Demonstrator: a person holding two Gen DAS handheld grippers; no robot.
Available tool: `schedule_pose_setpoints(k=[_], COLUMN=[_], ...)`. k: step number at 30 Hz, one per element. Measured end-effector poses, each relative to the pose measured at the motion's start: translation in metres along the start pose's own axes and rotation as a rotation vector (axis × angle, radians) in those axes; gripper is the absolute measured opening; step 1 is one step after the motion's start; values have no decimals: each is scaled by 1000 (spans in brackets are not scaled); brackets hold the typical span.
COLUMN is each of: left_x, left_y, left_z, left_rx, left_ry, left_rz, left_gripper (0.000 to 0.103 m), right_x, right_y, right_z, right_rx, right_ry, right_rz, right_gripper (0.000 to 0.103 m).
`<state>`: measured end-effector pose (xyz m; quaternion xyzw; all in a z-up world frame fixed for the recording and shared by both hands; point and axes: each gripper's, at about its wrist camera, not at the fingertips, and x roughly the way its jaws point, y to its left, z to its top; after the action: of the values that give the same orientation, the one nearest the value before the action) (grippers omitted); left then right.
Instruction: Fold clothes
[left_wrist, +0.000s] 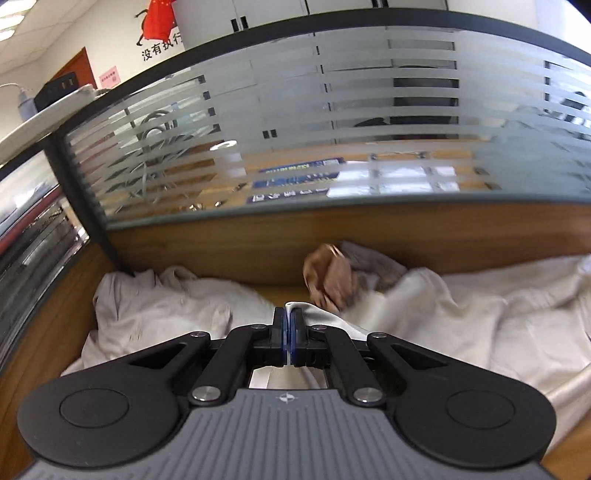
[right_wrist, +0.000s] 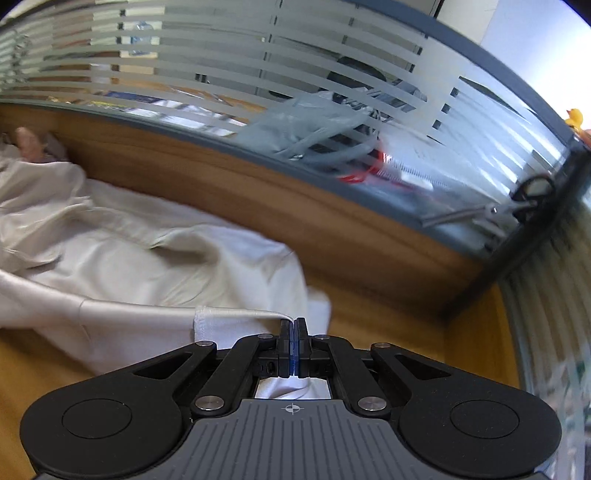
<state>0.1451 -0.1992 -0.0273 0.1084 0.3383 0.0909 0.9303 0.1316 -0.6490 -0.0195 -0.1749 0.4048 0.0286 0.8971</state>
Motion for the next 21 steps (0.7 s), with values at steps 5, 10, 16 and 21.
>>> schedule_pose_setpoints(k=[5, 10, 16, 21], left_x=[42, 75, 66, 44], left_y=[0, 1, 1, 7], left_z=[17, 16, -3, -24], left_rx=[-29, -91, -115, -156], left_ry=[7, 87, 123, 175], left_rz=[67, 77, -3, -82], left_gripper=[1, 6, 34, 37], right_x=[46, 88, 88, 61], right_y=[-11, -15, -8, -2], right_z=[21, 29, 25, 14], right_rx=[-8, -23, -59, -32], right_ry=[41, 102, 117, 105], right_rz=[-39, -39, -5, 53], right_gripper=[2, 3, 19, 25])
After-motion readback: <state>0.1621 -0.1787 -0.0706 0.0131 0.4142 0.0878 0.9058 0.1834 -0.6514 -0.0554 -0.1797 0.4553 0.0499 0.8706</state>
